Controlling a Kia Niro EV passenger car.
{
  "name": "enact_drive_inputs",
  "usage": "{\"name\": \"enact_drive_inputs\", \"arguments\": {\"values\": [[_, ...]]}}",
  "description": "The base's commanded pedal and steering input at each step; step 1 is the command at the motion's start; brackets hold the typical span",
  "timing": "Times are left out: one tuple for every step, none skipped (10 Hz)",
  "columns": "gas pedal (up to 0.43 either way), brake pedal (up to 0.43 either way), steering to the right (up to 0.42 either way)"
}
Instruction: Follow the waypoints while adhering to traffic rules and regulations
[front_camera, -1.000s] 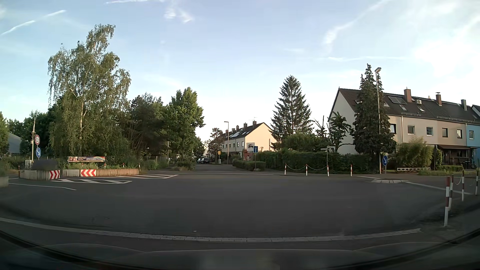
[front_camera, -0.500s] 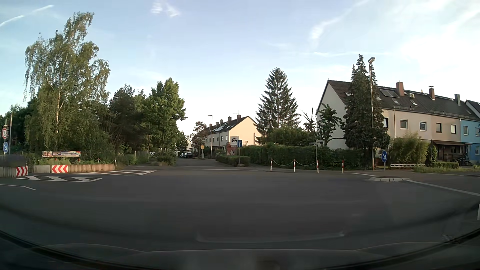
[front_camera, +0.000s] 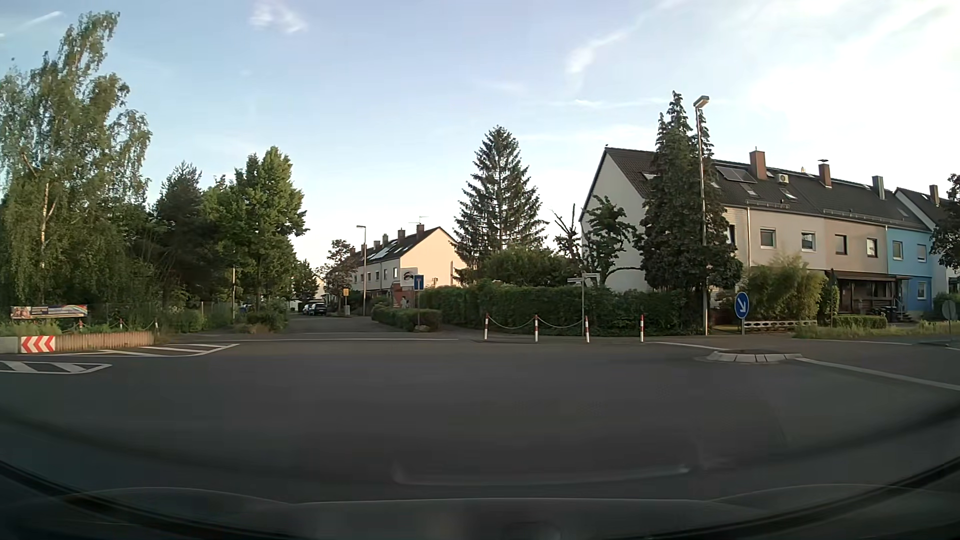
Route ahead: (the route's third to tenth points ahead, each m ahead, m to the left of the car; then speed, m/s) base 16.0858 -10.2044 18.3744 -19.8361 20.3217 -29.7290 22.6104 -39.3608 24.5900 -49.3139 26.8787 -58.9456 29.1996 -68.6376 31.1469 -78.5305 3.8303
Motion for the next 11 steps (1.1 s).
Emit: {"name": "enact_drive_inputs", "arguments": {"values": [[0.02, 0.0, 0.266], [0.02, 0.0, 0.288], [0.02, 0.0, 0.306], [0.039, 0.0, 0.311], [0.067, 0.0, 0.316], [0.079, 0.0, 0.33], [0.079, 0.0, 0.348], [0.079, 0.0, 0.367], [0.079, 0.0, 0.375], [0.079, 0.0, 0.376], [0.079, 0.0, 0.377]]}}
